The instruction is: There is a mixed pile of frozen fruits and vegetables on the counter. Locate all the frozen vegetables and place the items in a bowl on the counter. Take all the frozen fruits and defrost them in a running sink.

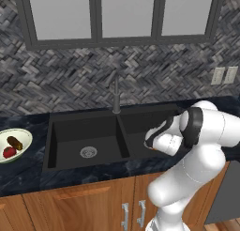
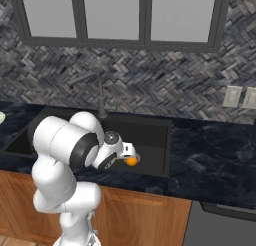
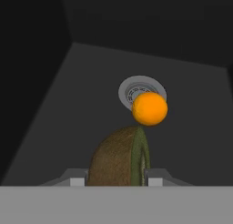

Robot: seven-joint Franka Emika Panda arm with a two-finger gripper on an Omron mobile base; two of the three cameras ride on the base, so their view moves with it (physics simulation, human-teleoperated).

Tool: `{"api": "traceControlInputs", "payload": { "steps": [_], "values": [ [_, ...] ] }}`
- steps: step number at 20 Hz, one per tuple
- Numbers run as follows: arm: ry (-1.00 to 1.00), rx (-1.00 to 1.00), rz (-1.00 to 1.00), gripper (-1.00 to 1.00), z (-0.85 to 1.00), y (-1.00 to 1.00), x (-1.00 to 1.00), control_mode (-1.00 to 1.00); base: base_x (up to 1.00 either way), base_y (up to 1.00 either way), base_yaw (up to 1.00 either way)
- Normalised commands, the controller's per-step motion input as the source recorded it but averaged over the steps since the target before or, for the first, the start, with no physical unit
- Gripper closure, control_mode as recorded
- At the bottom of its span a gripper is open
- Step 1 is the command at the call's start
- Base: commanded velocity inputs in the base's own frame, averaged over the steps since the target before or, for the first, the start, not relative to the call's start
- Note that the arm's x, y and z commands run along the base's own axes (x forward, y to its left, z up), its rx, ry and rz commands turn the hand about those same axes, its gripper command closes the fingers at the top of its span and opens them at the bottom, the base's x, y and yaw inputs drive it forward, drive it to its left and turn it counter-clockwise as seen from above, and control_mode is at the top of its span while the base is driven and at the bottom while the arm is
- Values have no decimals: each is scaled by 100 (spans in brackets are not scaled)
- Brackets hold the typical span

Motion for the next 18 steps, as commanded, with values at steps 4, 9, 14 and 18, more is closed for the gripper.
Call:
{"api": "traceControlInputs", "payload": {
  "steps": [4, 9, 14, 18],
  "values": [
    [0, 0, 0, 100, -19, 0, 8, -100, 0, 0, 0],
    [0, 0, 0, 100, -22, 0, 7, -100, 0, 0, 0],
    [0, 0, 0, -100, -23, 0, 1, -100, 0, 0, 0],
    [-1, 0, 0, -100, -22, 0, 0, -100, 0, 0, 0]
  ]
}}
